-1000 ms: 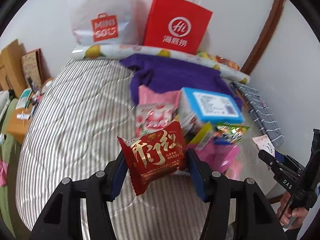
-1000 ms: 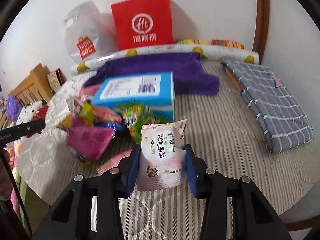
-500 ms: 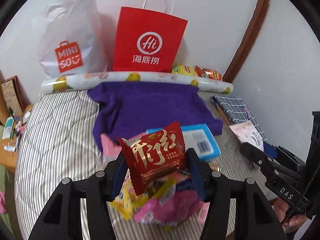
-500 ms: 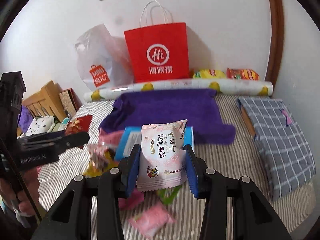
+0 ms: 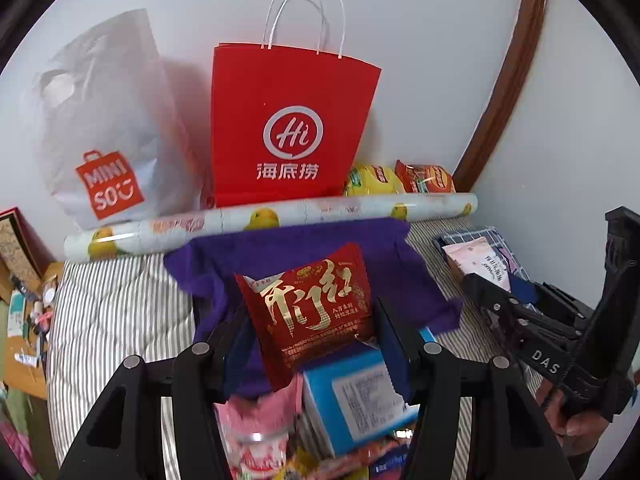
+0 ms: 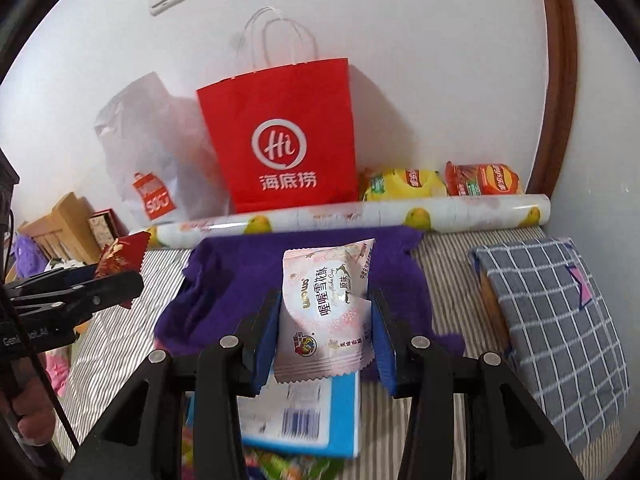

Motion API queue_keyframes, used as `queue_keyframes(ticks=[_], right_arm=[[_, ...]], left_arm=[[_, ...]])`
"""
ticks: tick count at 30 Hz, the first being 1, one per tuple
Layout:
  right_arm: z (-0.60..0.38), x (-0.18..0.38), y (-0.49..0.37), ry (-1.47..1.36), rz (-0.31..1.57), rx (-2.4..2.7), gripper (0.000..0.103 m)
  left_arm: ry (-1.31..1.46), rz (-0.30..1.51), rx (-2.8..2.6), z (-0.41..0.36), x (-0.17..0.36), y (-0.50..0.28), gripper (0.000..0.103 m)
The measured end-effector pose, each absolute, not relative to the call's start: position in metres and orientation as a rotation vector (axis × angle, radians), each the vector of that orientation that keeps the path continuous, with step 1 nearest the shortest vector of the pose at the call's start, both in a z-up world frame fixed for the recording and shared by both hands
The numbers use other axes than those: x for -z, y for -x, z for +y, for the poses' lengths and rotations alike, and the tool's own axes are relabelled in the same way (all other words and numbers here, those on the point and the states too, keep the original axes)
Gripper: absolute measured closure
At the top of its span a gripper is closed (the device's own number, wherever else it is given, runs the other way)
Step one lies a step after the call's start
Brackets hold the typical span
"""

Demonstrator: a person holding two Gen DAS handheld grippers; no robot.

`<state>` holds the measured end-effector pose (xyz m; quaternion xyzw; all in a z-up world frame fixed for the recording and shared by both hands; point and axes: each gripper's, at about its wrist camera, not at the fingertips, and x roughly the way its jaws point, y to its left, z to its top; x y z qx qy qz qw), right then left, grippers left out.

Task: Organize snacks
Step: 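Carry the red packet with the left tool while the right tool lowers the white packet onto the purple towel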

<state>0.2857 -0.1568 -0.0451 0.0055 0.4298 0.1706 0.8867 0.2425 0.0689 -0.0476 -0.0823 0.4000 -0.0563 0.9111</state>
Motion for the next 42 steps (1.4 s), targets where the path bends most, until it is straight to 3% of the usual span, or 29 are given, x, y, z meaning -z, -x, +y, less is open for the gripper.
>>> queue_keyframes(ticks=[15, 27, 42], right_arm=[[-0.149, 0.11, -0.383, -0.007, 0.985, -0.337, 0.06], [-0.154, 0.161, -0.391, -0.025, 1.067, -0.354, 0.06], [-0.155, 0.181, -0.397, -0.071, 1.145, -0.391, 0.06]], left_arm=[[0.169, 0.882, 0.081, 0.093, 0.088, -0.332, 0.048], [0.159, 1.004, 0.047, 0.104, 0.141, -0.359, 0.048], [0.181, 1.065, 0.061, 0.102, 0.158, -0.367, 0.048]])
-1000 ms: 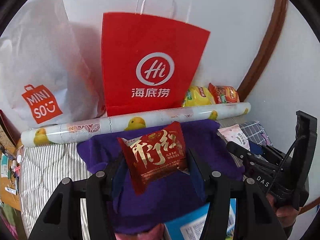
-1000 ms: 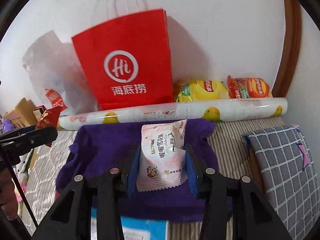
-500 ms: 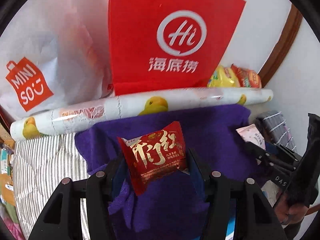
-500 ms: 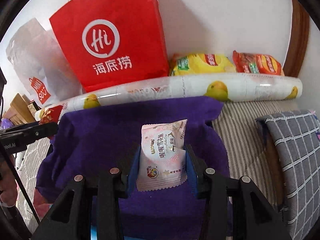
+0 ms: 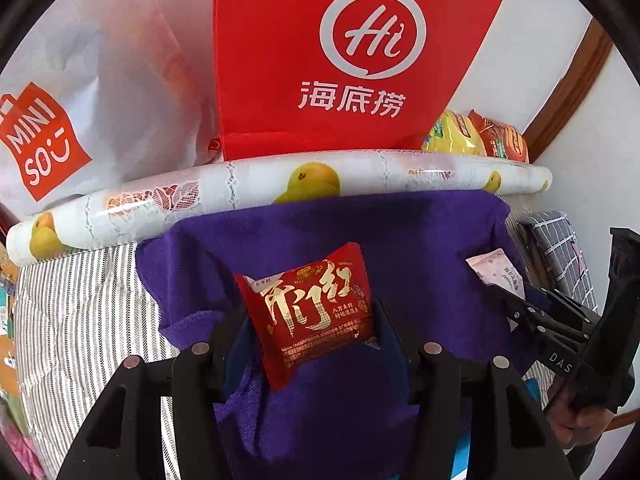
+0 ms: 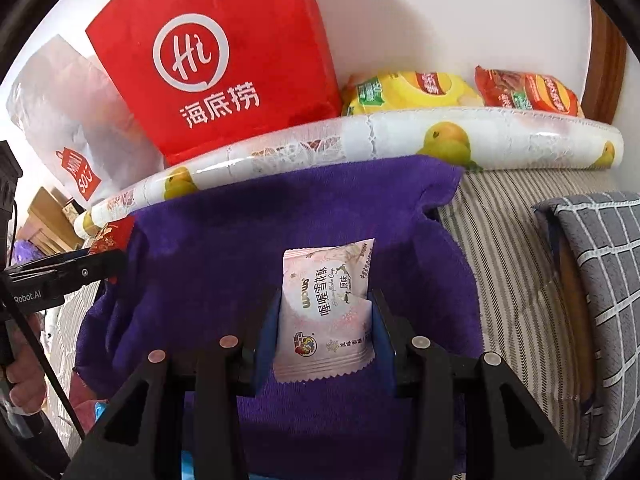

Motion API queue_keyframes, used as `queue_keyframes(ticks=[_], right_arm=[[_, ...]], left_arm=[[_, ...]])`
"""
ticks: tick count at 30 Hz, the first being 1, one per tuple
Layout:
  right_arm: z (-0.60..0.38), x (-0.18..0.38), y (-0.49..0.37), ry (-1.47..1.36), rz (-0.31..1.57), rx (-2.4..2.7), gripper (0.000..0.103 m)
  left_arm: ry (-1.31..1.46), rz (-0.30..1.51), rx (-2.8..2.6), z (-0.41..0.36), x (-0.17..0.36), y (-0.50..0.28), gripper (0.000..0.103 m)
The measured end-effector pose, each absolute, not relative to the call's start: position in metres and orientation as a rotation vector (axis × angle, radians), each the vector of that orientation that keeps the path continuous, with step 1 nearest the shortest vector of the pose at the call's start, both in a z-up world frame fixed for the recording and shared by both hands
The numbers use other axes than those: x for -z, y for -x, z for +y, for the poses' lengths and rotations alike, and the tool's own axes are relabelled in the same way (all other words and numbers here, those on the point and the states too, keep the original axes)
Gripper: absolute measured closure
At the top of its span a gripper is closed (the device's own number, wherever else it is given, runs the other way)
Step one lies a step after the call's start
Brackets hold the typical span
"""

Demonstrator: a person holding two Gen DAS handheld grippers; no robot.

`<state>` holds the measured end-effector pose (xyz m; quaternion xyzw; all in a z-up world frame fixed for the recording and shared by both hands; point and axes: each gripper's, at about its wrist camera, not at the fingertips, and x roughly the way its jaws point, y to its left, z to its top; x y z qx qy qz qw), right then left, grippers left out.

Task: Organize snacks
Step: 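Carry the red packet with the left tool while the right tool lowers the white packet onto the purple towel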

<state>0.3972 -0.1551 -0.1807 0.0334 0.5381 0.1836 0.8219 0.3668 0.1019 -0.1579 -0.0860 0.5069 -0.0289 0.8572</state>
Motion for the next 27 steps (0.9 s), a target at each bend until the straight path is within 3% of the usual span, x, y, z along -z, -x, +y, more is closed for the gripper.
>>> queue_keyframes(ticks=[15, 21, 27], right_arm=[[-0.144, 0.187, -0.395, -0.001, 1.175, -0.394, 0.056], [-0.142, 0.187, -0.393, 0.01, 1.169, -0.404, 0.051], [-0.145, 0.18, -0.39, -0.002, 1.132, -0.419, 0.038]], left_arm=[[0.182, 1.081, 0.073, 0.098, 0.163, -0.37, 0.048], [0.183, 1.09, 0.068, 0.098, 0.165, -0.372, 0.047], [0.18, 1.099, 0.07, 0.098, 0.168, -0.374, 0.047]])
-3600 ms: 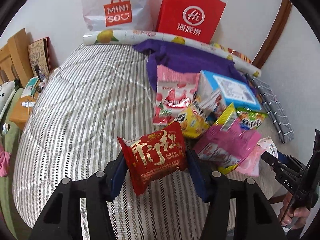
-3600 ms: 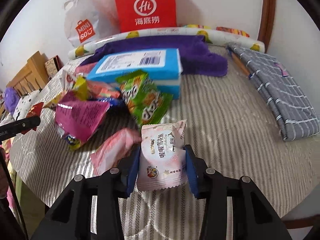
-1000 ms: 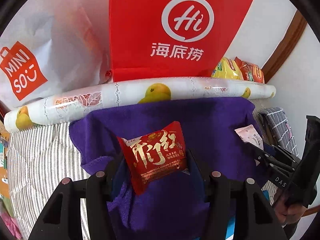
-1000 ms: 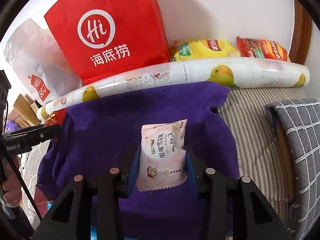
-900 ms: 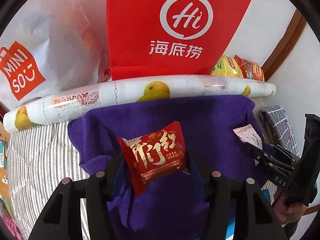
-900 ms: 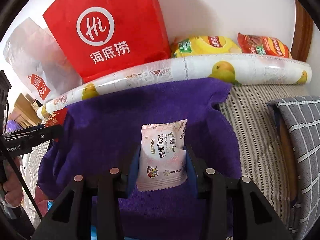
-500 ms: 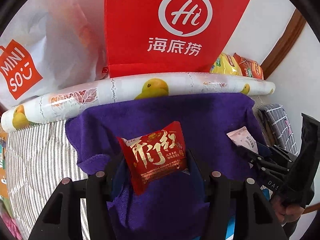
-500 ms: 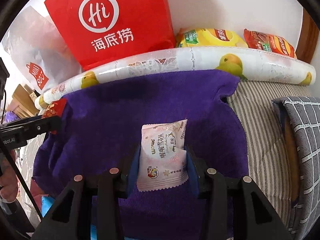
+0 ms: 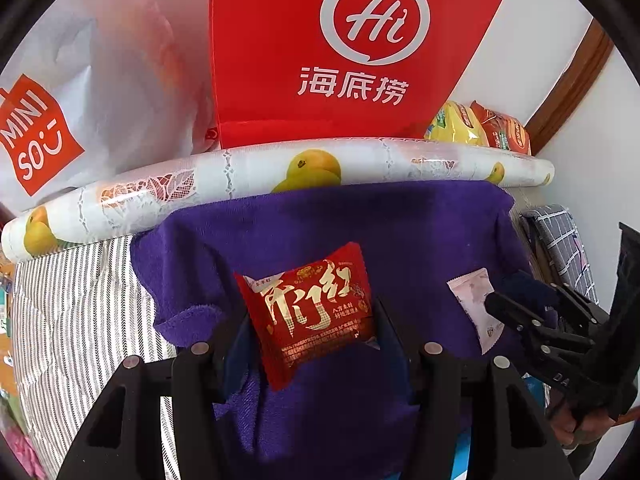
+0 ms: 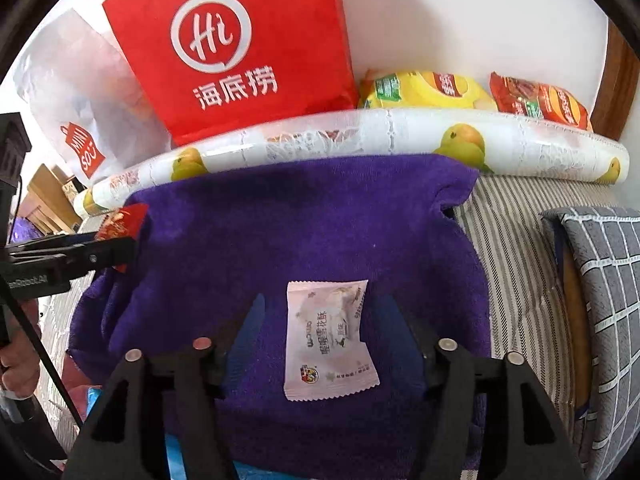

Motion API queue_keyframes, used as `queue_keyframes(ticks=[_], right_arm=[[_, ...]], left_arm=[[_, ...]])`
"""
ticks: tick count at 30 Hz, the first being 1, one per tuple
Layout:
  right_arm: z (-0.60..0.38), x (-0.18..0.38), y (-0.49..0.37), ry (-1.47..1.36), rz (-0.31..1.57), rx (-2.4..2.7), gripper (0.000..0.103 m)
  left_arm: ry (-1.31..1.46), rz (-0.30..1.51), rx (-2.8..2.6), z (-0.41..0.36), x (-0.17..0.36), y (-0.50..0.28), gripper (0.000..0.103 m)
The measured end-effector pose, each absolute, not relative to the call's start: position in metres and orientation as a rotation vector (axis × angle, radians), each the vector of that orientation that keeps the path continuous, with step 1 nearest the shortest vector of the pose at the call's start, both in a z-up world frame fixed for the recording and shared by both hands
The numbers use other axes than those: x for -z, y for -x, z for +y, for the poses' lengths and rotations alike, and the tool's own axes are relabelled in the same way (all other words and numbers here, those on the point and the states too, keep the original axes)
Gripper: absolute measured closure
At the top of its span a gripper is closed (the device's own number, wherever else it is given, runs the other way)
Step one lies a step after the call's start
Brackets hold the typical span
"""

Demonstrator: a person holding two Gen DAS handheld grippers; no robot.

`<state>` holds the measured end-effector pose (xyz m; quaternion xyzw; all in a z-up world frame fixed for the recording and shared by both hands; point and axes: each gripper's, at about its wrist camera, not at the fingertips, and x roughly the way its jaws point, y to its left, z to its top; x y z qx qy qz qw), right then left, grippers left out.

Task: Organize snacks
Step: 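Carry the red packet with the left tool while the right tool lowers the white packet onto the purple towel, then lower the red packet onto the purple towel and open the left tool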

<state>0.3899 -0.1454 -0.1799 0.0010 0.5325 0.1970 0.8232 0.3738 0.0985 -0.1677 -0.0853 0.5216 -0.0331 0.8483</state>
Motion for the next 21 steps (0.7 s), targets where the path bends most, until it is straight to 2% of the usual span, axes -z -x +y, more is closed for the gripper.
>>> queue_keyframes(ticks=[7, 21], right_arm=[[-0.147, 0.161, -0.382, -0.018, 1.068, -0.446, 0.032], [-0.152, 0.158, -0.382, -0.082, 1.065, -0.461, 0.032]], left_arm=[[0.176, 1.11, 0.067, 0.099, 0.17, -0.374, 0.045], [0.16, 1.139, 0.054, 0.093, 0.177, -0.378, 0.043]])
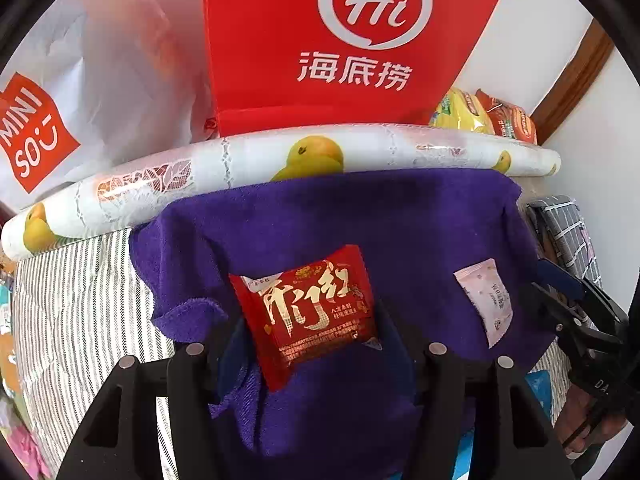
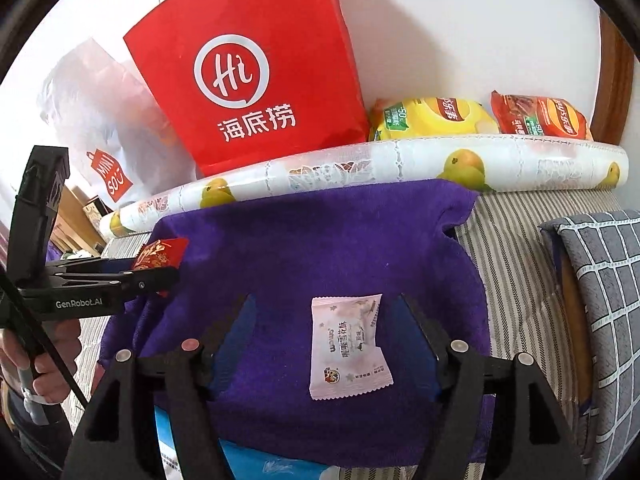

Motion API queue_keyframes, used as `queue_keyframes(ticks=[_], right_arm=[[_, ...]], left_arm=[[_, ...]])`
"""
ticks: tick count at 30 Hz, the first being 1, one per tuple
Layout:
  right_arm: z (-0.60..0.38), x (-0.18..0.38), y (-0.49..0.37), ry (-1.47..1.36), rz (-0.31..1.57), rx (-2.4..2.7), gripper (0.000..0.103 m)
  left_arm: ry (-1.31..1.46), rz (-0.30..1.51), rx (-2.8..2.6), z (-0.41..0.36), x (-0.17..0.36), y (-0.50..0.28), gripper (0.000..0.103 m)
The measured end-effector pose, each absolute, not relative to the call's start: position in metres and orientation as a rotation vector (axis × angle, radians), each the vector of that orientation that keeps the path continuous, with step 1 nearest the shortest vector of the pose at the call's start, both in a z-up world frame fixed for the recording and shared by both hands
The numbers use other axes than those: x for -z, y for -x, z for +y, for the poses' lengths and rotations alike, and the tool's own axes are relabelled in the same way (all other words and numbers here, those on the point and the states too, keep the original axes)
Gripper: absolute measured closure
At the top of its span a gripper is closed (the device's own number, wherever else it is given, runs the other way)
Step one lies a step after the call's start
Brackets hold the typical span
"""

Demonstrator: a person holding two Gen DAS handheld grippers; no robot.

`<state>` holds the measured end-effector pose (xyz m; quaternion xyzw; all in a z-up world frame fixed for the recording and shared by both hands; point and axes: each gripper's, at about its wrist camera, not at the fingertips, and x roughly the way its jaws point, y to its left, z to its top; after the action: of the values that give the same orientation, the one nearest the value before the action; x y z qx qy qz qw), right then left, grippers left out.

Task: Organize snacks
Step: 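Lower the red packet onto the purple towel and open the left tool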

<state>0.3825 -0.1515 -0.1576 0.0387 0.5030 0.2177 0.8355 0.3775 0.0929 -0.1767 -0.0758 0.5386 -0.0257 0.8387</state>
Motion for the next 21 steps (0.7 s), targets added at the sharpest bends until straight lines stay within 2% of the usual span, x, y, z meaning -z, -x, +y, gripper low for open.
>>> queue_keyframes(ticks=[7, 21], right_arm=[[-0.151, 0.157, -0.38, -0.079, 1.065, -0.47, 0.032], [-0.153, 0.145, -0.376, -0.115, 1.042, -0.474, 0.032]], left_arm=[[0.174, 1.141, 0.066, 0.092, 0.175, -0.376, 0.031], [0.159, 1.069, 0.108, 0.088, 0.149, -0.36, 0.03]])
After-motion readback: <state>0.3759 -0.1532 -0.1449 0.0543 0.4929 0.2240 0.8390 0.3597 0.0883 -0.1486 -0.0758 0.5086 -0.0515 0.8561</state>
